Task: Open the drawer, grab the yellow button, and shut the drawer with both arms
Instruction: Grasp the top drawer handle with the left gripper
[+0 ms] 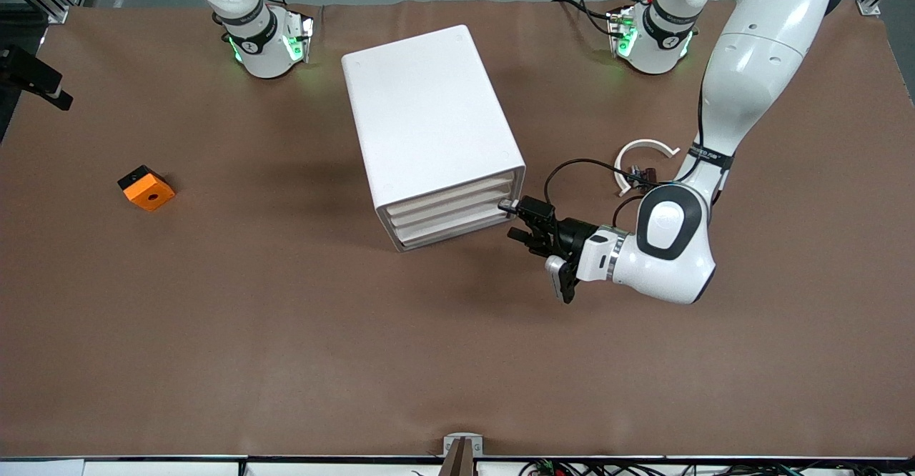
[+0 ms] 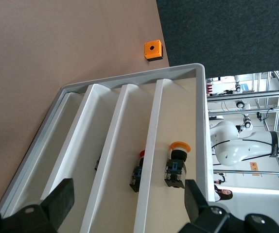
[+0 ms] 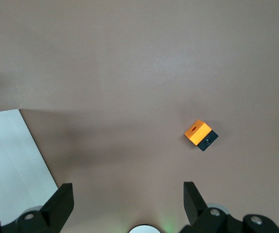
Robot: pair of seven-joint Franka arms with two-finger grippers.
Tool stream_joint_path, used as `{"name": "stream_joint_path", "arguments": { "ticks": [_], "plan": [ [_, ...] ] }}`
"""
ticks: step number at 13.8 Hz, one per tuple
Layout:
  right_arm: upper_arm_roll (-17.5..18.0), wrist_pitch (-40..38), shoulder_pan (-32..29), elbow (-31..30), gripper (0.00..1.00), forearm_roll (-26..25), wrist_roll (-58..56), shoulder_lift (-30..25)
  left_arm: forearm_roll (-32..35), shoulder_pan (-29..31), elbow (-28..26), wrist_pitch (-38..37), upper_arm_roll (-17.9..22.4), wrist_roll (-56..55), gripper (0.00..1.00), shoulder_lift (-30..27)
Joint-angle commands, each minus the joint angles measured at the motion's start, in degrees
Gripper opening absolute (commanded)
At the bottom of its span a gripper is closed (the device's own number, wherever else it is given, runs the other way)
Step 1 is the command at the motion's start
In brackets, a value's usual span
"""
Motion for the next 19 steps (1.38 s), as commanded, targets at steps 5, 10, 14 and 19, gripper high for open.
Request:
{"name": "stream_joint_path", "arguments": {
  "ticks": [5, 10, 14, 19],
  "plan": [
    [0.51, -0.10, -0.87, -0.85, 1.00, 0.41, -0.57, -0.92, -0.94, -2.87, 1.60, 1.07, -0.02, 0.41, 0.79, 1.41],
    [0.51, -0.10, -0.87, -0.85, 1.00, 0.41, -0.57, -0.92, -0.59, -3.84, 1.34, 1.07, 0.16, 0.59, 0.62, 2.02],
    [0.60, -0.01, -0.70, -0.85, 1.00, 0.41, -0.57, -0.92, -0.24, -4.01, 1.25, 0.89, 0.07, 0.59, 0.59, 1.94],
    [0.60, -0.10, -0.96, -0.85, 1.00, 0.41, -0.57, -1.01, -0.07, -5.59, 0.99, 0.37, -0.02, 0.59, 0.59, 1.93]
  ]
}}
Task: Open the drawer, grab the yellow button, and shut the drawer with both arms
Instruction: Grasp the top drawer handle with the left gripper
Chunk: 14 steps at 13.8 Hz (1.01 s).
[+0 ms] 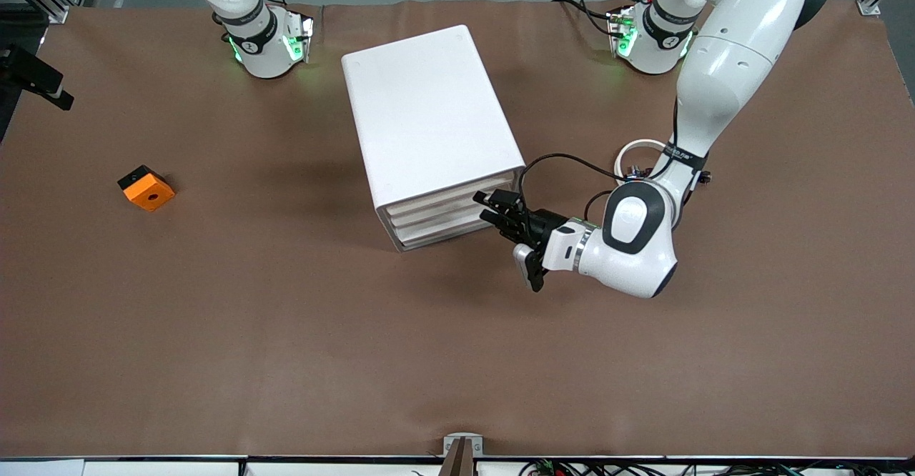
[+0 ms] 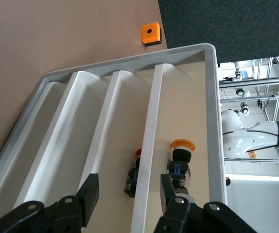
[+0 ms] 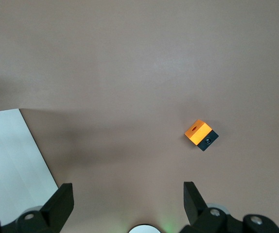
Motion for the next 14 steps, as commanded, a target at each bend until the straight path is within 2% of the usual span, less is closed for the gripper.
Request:
{"name": "stream_joint_path", "arguments": {
  "ticks": [1, 3, 6, 10, 13, 14],
  "plan": [
    [0.41, -0.05, -0.96, -0.84, 1.00, 0.41, -0.57, -0.92, -0.06, -1.04, 0.75, -0.46, -0.01, 0.58, 0.59, 0.49],
    [0.49, -0.05, -0.70, -0.84, 1.00, 0.41, -0.49, -0.92, -0.06, -1.65, 0.67, -0.81, -0.01, 0.58, 0.59, 0.49],
    [0.58, -0.14, -0.61, -0.84, 1.00, 0.41, -0.40, -1.01, 0.02, -1.66, 0.23, -1.68, 0.08, 0.40, 0.46, 0.49],
    [0.49, -0.14, -0.79, -0.93, 1.00, 0.41, -0.48, -1.01, 0.11, -2.27, -0.65, -2.30, 0.08, 0.40, 0.46, 0.49],
    [0.49, -0.23, -0.70, -0.84, 1.00, 0.41, -0.48, -1.01, 0.11, -2.27, -1.36, -2.30, 0.08, 0.40, 0.32, 0.49],
    [0.49, -0.23, -0.78, -0.93, 1.00, 0.41, -0.48, -1.01, 0.11, -2.27, -1.36, -2.91, 0.08, 0.40, 0.24, 0.49]
  ]
}}
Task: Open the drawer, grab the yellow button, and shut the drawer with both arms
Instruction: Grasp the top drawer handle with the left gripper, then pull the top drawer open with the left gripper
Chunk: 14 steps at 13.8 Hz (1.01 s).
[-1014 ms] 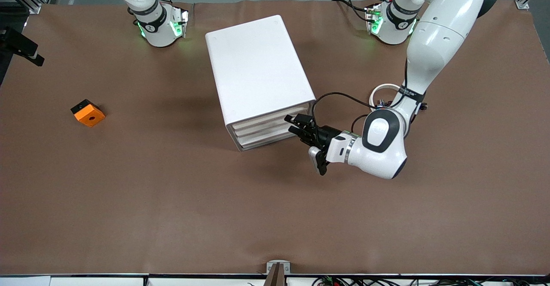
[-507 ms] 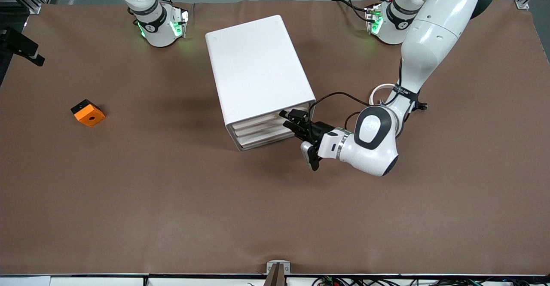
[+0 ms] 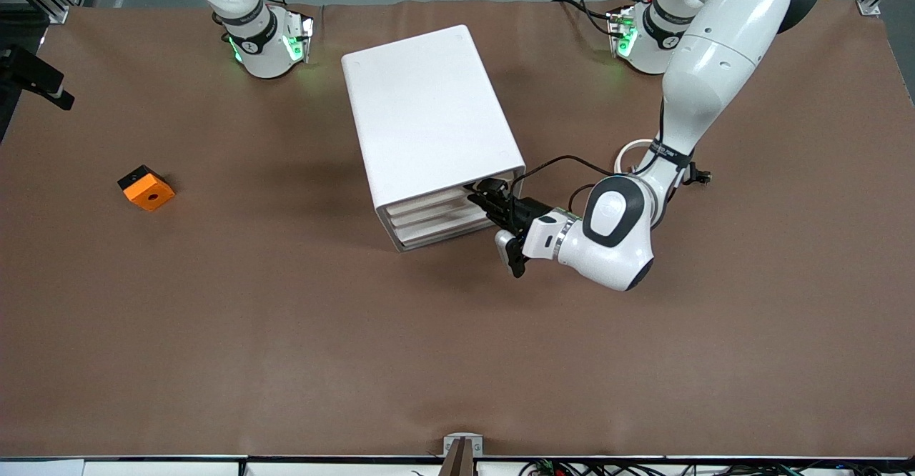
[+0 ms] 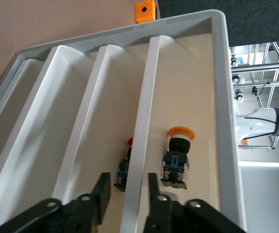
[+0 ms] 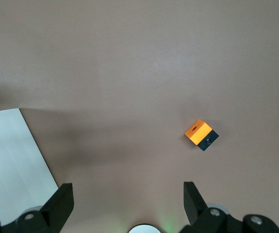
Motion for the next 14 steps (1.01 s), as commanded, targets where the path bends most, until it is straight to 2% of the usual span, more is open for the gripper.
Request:
{"name": "stream_joint_path", "arguments": {
  "ticks": [1, 7, 14],
  "plan": [
    [0.41, -0.16, -0.87, -0.93, 1.00, 0.41, -0.48, -1.01, 0.11, -0.14, -0.04, -1.62, 0.08, 0.41, 0.16, 0.09],
    [0.50, -0.08, -0.52, -0.84, 1.00, 0.41, -0.40, -0.92, -0.50, 1.70, 0.58, -1.19, 0.60, -0.30, 0.13, -0.35],
    [0.41, -0.08, -0.87, -0.84, 1.00, 0.41, -0.40, -0.92, -0.86, 5.05, 3.39, 10.39, 0.61, 0.23, 0.14, -0.26]
  ]
}}
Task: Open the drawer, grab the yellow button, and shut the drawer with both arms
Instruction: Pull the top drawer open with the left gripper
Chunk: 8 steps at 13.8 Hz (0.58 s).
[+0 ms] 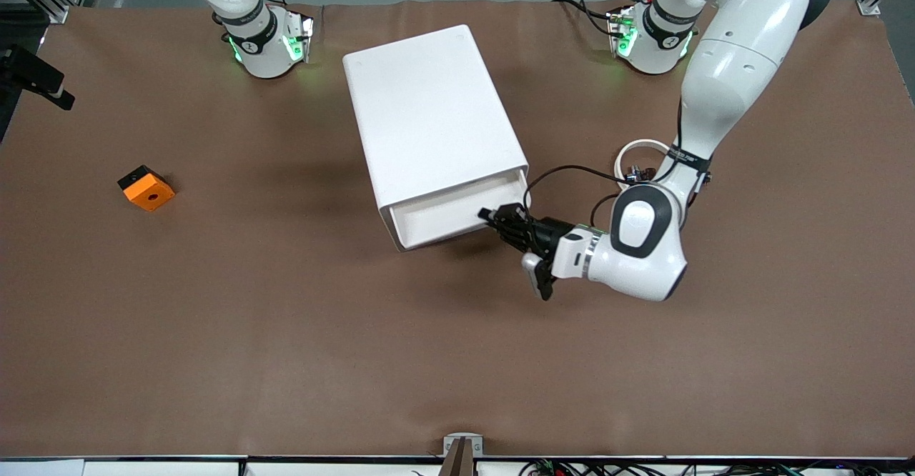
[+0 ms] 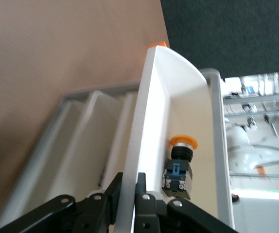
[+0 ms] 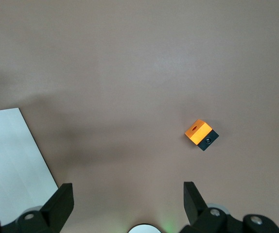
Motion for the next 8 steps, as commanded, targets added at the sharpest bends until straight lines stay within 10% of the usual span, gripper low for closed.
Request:
{"name": "stream_joint_path", "arguments": {
  "ticks": [1, 8],
  "plan": [
    [0.40, -0.05, -0.87, -0.92, 1.00, 0.41, -0.40, -0.92, -0.40, 0.80, 1.01, 5.92, 0.60, 0.16, 0.14, -0.39],
    [0.40, -0.05, -0.87, 0.48, 1.00, 0.32, -0.57, -0.48, -0.31, 1.24, 1.98, 20.51, 0.60, 0.60, 0.14, -0.12]
  ]
}}
